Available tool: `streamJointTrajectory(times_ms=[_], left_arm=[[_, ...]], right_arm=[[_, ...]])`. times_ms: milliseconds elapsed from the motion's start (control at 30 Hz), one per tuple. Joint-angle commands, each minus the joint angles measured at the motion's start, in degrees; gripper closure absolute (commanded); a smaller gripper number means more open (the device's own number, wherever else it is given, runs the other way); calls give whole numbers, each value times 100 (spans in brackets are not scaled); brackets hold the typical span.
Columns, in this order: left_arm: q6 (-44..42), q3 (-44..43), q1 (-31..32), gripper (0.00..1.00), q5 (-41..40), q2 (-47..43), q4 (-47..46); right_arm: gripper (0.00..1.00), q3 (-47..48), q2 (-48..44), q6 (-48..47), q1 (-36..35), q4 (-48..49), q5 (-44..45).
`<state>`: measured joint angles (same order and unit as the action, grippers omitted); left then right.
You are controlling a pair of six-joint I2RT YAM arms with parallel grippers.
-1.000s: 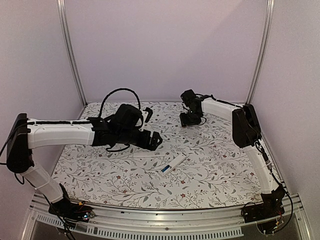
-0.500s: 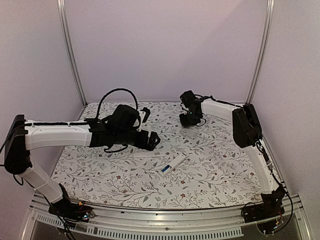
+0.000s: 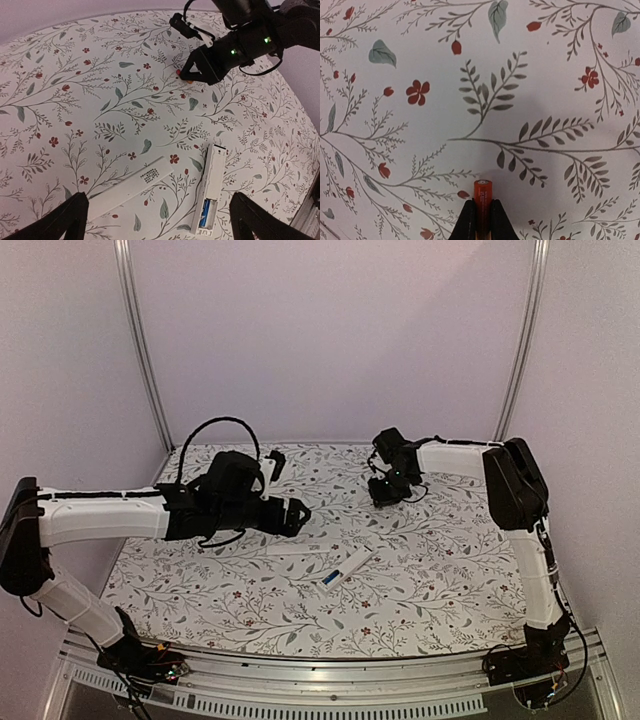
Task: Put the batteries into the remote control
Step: Pick up the battery at the center of the board.
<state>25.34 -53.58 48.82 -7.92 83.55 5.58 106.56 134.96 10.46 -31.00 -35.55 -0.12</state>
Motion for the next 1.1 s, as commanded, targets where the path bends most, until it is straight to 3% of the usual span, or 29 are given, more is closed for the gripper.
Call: streamJointTrajectory(times_ms=[0, 200, 367, 467, 633, 867, 1067], left_arm=[[63, 338, -203, 1, 431, -49, -706], [-230, 790, -406, 1, 1356, -159, -1629], [-1060, 1207, -277, 16, 1857, -331, -2398], [-2160, 1486, 92, 17, 1611, -568, -2671], [-3921, 1693, 611, 18, 1444, -686, -2650], [-5250, 1685, 1042, 28, 1112, -581, -2438], [-5866, 1508, 1159, 38, 912, -458, -2183]], right_arm=[[100, -1176, -901, -154, -8, 148, -870], [100, -2004, -2055, -618, -11, 601, -1851], [100, -2112, -2557, -669, -12, 416, -2624], [100, -2099, -2620, -679, -44, 243, -3607], [100, -2071, -2722, -883, -329, -54, -4505], [100, -1924, -2665, -1220, -671, -466, -5366], [100, -1816, -2552, -1555, -1060, -970, -5443]])
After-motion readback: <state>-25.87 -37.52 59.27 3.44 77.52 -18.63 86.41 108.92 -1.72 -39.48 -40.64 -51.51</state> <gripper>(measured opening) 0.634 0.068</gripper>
